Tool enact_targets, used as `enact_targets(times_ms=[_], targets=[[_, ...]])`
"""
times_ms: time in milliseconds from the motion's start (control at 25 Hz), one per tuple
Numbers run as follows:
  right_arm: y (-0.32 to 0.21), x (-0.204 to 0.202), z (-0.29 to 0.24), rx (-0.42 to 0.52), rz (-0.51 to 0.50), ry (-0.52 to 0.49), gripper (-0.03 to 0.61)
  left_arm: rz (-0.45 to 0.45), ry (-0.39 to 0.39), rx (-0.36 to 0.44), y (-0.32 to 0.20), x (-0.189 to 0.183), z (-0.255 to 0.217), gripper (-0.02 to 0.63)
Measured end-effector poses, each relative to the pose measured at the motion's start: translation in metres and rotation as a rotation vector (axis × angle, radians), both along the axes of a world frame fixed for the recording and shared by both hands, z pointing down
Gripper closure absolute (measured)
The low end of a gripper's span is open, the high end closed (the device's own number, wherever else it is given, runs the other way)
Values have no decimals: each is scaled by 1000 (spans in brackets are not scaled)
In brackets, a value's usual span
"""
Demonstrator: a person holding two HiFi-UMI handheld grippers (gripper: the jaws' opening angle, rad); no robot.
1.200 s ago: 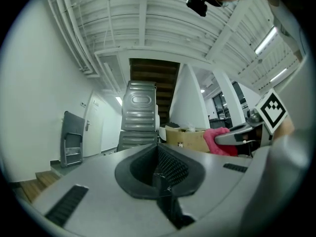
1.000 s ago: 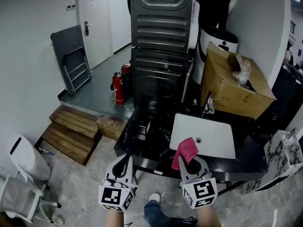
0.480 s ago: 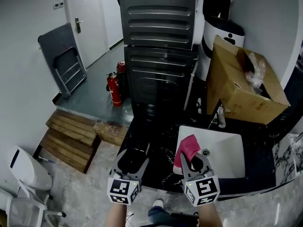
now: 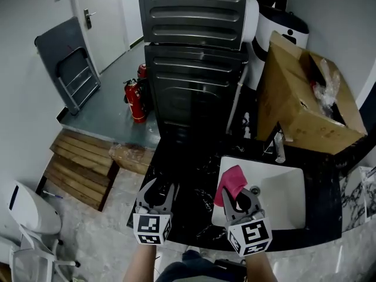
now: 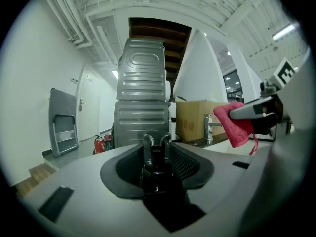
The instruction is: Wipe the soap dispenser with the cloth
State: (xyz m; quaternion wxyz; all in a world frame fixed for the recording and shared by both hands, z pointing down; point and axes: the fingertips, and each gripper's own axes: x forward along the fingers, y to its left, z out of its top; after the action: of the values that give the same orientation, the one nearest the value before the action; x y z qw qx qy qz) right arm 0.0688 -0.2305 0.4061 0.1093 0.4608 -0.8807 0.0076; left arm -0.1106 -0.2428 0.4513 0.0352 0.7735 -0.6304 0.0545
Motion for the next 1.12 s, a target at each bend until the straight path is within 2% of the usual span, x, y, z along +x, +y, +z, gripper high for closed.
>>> enact_targets(times_ms=[80, 120, 280, 440, 600, 760, 960, 1120], targets=[[-3, 4, 2, -7, 7, 1, 529, -5, -21, 12, -3, 0, -2, 510], [-4, 5, 3, -10, 11, 0, 529, -1, -20, 12, -3, 1, -2, 520], [-4, 5, 3, -16, 12, -6, 529, 20, -13, 6, -6, 2, -2, 522], [4, -11, 3, -8, -32, -8, 529, 26, -29, 8, -9, 3, -1, 518], [10, -41, -8, 27, -134, -4, 529, 67, -22, 8, -10, 3, 0, 520], [7, -69, -26, 41, -211, -35, 529, 146, -37, 5, -9, 5, 0, 520], [2, -114, -37, -25, -388, -91, 529, 231, -43, 6, -8, 5, 2, 520], [5, -155, -32, -86, -559, -19, 529, 286, -54, -13, -7, 4, 4, 520]])
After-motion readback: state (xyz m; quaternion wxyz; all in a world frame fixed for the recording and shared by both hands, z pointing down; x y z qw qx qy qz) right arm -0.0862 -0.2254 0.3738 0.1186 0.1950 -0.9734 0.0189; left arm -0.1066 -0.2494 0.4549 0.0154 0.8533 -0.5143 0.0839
